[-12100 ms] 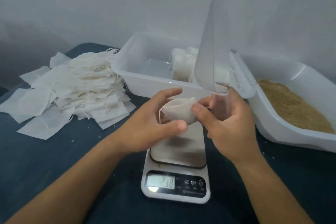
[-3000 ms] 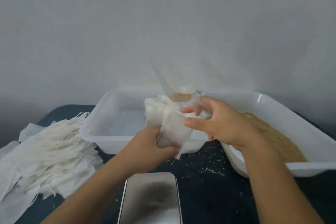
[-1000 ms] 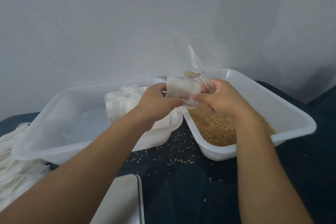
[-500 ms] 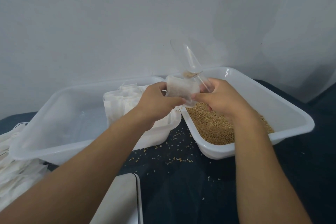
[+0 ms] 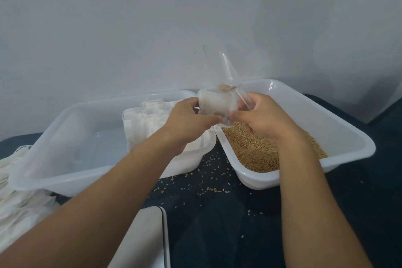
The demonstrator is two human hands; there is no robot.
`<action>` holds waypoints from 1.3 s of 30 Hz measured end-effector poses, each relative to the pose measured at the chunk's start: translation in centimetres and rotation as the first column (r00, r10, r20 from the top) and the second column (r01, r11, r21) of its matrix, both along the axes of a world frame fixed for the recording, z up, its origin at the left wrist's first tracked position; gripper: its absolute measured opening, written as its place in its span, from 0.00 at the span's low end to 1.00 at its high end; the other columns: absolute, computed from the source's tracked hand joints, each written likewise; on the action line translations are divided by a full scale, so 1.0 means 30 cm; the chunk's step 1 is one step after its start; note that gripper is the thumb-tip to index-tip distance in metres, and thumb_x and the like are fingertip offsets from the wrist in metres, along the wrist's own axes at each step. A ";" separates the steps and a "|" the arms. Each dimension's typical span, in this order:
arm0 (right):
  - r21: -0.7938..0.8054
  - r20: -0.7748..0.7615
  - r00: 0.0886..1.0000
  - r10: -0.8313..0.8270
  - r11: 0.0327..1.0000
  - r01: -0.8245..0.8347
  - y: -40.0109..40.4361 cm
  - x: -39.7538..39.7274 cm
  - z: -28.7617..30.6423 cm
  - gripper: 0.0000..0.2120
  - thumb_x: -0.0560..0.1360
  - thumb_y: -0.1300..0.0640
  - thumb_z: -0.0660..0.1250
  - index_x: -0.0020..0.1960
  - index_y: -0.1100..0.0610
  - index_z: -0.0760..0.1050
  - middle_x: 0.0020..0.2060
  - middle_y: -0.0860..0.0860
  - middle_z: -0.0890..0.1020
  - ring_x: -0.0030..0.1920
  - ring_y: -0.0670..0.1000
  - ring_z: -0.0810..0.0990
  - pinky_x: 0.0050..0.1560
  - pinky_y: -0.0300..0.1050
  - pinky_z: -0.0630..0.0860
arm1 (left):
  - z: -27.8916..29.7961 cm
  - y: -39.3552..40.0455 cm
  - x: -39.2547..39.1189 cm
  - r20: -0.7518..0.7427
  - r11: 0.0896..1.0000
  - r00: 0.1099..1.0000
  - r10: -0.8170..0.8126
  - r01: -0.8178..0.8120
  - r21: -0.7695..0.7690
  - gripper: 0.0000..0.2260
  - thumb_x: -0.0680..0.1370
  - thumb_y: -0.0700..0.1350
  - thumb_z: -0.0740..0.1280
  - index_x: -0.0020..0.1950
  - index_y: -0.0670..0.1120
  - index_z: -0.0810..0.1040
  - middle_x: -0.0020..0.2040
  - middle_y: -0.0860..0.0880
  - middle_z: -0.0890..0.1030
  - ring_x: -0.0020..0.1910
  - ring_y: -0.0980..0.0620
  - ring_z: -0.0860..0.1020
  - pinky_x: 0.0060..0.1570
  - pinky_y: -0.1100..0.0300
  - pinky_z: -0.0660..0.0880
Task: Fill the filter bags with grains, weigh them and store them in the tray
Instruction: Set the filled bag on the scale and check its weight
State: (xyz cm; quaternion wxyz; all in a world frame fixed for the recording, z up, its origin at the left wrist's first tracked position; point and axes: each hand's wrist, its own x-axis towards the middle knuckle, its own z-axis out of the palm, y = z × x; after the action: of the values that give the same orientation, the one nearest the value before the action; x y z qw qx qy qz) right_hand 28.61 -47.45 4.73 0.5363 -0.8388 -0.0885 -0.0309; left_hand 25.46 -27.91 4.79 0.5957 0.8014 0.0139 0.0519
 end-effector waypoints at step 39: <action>-0.001 0.007 0.986 0.165 0.986 -0.165 -0.026 0.020 -0.024 0.14 0.72 0.57 0.79 0.54 0.47 0.81 0.42 0.44 0.86 0.31 0.38 0.80 0.30 0.36 0.74 | 0.019 -0.046 -0.014 -0.041 0.999 0.999 0.015 -0.017 -0.051 0.14 0.72 0.40 0.79 0.55 0.44 0.83 0.48 0.43 0.87 0.44 0.50 0.84 0.60 0.45 0.81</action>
State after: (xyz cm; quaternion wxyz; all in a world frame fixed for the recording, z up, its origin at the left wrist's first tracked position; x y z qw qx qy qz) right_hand 29.22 -48.22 4.02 0.5365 -0.8286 -0.1597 0.0107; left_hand 25.03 -29.29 5.35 0.6152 0.7866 0.0337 0.0402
